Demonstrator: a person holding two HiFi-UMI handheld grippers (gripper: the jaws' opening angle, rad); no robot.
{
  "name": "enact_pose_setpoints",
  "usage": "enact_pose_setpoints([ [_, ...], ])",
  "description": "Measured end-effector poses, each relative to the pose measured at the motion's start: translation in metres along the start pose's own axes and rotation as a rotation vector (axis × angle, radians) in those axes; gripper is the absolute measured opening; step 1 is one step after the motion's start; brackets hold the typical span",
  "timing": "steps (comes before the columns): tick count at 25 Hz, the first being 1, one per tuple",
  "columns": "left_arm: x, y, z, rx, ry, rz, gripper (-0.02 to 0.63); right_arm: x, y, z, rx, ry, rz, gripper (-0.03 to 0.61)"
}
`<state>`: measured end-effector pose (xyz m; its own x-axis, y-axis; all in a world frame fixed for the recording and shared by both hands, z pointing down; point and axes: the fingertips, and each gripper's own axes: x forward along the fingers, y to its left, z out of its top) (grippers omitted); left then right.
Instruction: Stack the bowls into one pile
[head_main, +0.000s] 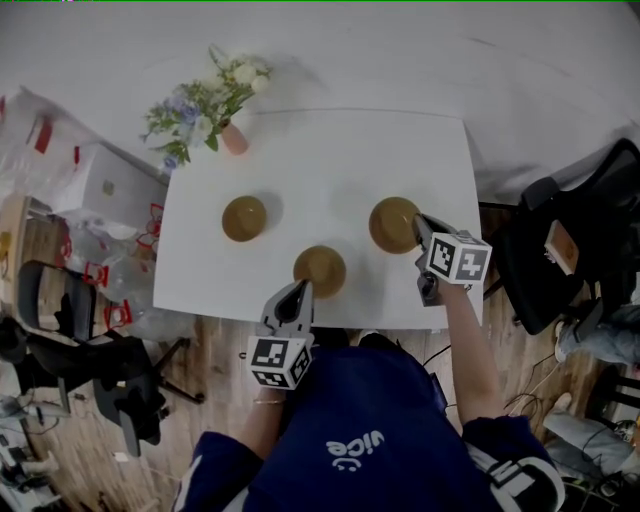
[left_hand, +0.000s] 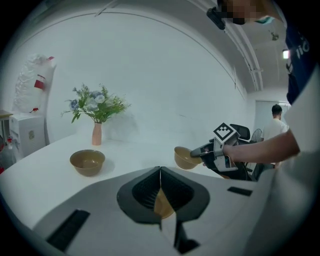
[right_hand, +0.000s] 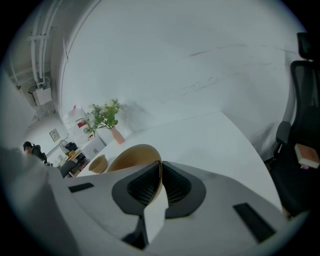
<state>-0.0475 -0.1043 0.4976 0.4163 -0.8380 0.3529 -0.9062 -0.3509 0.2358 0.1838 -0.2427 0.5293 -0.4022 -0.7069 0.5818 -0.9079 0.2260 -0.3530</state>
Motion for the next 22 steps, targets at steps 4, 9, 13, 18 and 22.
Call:
enact_pose_setpoints([
  [4,-0.004,0.008,0.0,-0.026,-0.007,0.03,0.018,-0.008,0.021,0.003,-0.021,-0.009,0.047,0.036],
  [9,-0.009,0.017,0.004,-0.051,-0.029,0.068,0.018,-0.015,0.052,0.003,-0.047,0.005,0.112,0.037],
  [13,-0.014,0.026,0.007,-0.054,-0.04,0.095,0.018,-0.015,0.078,0.001,-0.067,0.03,0.159,0.037],
  [18,-0.024,0.034,0.002,-0.08,-0.044,0.125,0.017,-0.013,0.109,-0.009,-0.088,0.053,0.231,0.037],
  [22,-0.034,0.045,0.0,-0.091,-0.049,0.164,0.017,-0.006,0.13,-0.023,-0.142,0.093,0.264,0.037],
])
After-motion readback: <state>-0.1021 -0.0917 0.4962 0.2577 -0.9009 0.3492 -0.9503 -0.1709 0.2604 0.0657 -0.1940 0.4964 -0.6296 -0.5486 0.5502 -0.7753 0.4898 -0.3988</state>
